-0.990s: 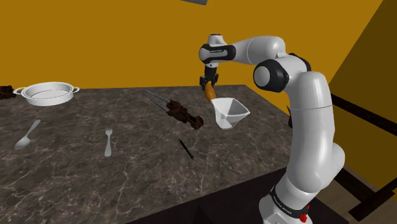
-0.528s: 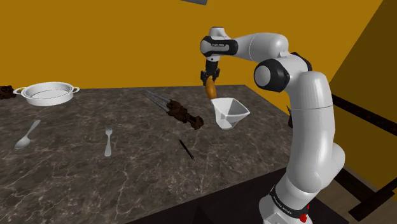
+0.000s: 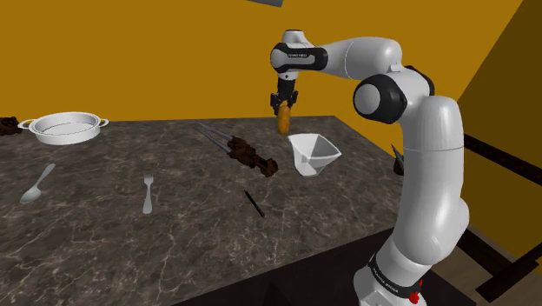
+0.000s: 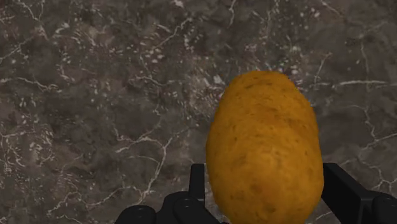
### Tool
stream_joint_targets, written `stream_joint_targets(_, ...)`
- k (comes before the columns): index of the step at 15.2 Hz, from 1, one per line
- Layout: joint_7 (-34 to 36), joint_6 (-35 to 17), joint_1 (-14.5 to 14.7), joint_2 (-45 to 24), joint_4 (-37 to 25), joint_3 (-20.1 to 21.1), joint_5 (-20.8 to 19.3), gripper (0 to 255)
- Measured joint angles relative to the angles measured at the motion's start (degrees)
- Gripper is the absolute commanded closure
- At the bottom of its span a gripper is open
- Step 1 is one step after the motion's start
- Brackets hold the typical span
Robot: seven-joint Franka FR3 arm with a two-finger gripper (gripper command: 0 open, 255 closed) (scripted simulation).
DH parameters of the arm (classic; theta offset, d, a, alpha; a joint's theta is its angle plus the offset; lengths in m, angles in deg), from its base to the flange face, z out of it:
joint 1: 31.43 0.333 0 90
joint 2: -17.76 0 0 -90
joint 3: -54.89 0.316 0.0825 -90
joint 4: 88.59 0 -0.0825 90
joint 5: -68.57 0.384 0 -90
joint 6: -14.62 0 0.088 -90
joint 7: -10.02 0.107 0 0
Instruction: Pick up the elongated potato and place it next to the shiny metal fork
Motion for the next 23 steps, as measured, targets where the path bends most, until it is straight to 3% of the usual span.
stream_joint_targets(4, 4.6, -2.8, 3.9, 6.1, 9.3, 0.9, -1.4, 255)
stream_joint_targets(13, 15.5, -5.5, 11.4, 14.9, 21.5, 4.0, -3.7, 255)
stream_joint_targets(21, 25.7, -5.8, 17.4, 19.0, 26.5, 7.6, -5.0, 255)
stream_joint_targets(23, 28.3, -5.4, 18.7, 19.6, 26.6, 8.5, -8.9, 255)
